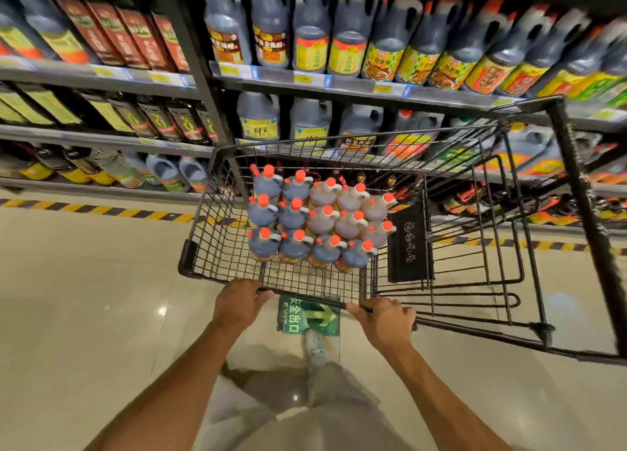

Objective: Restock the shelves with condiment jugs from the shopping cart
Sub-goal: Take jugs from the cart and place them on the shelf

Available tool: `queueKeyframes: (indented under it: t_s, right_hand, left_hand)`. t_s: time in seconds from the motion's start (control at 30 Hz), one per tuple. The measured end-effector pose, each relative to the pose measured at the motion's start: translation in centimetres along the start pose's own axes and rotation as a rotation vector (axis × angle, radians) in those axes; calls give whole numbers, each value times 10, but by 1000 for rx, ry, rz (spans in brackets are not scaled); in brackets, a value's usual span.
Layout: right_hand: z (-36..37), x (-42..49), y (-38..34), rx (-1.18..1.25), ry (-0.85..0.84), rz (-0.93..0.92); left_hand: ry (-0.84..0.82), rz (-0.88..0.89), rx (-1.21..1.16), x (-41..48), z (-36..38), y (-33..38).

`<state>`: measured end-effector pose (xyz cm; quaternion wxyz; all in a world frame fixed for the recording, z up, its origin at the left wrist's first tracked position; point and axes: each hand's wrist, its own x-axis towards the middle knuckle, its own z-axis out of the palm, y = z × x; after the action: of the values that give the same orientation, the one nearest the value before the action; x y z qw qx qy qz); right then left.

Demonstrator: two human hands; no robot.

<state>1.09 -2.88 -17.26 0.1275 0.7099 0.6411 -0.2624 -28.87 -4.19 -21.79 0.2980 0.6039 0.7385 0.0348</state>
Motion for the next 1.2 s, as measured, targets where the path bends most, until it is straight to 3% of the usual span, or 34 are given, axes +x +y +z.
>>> queueKeyframes:
  t_s: [0.53, 0.9, 1.2]
  right_hand:
    - [40, -11, -147, 32, 19, 63]
    - [50, -19, -229, -27, 1, 36]
    - [48, -22, -254, 17, -40, 63]
  left_hand:
    - [-43, 136, 223, 21, -79, -137]
    - [-16, 49, 40, 24, -122, -197]
    - [12, 70, -13, 25, -132, -216]
